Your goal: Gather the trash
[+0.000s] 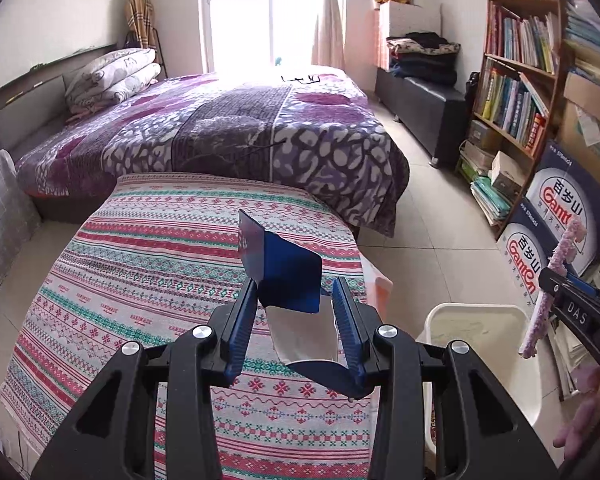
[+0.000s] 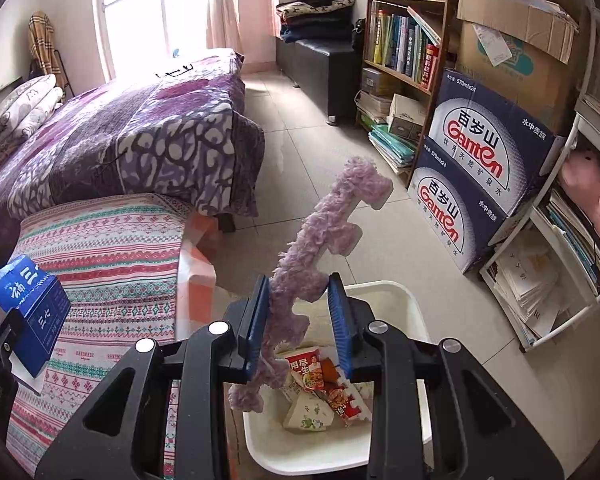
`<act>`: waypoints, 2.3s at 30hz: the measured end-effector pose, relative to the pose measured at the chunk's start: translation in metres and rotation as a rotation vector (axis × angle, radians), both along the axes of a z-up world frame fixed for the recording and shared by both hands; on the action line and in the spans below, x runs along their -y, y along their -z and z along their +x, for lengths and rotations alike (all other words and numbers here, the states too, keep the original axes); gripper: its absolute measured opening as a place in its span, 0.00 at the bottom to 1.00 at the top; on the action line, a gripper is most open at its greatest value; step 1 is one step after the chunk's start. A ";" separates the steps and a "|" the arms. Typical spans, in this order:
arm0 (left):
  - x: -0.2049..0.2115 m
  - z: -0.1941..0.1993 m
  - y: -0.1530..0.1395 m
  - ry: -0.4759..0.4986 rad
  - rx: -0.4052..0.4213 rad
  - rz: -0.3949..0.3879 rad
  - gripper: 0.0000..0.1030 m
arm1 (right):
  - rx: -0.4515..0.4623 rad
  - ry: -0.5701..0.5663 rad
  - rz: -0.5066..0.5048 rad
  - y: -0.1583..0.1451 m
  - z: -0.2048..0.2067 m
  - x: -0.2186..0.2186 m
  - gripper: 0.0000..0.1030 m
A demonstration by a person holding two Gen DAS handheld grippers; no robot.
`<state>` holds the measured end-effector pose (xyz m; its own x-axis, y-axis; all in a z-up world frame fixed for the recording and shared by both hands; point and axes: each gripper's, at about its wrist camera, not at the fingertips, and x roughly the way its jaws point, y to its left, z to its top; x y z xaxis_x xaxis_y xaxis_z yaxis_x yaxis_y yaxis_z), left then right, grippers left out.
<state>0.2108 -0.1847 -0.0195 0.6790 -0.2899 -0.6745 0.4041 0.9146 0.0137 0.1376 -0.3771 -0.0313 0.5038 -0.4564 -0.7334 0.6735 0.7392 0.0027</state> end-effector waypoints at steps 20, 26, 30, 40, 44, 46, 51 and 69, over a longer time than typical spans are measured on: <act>0.098 -0.042 0.025 0.192 -0.057 0.001 0.38 | -0.040 0.205 0.045 0.012 -0.054 0.077 0.59; 0.120 -0.048 0.029 0.227 -0.097 -0.018 0.38 | -0.022 0.279 0.055 0.011 -0.075 0.099 0.71; 0.134 -0.052 0.032 0.247 -0.119 -0.021 0.38 | -0.004 0.310 0.069 0.010 -0.085 0.111 0.71; 0.159 -0.057 0.041 0.334 -0.217 -0.089 0.58 | 0.055 0.369 0.058 -0.002 -0.102 0.117 0.76; 0.150 -0.061 0.040 0.324 -0.206 -0.084 0.61 | 0.070 0.360 0.025 -0.009 -0.107 0.110 0.78; 0.143 -0.063 0.038 0.305 -0.186 -0.070 0.62 | 0.075 0.350 -0.013 -0.014 -0.108 0.101 0.79; 0.120 -0.072 0.028 0.234 -0.087 -0.030 0.63 | 0.076 0.329 -0.108 -0.022 -0.110 0.077 0.85; 0.055 -0.082 0.007 0.062 0.079 -0.016 0.88 | 0.094 0.266 -0.254 -0.027 -0.116 0.010 0.93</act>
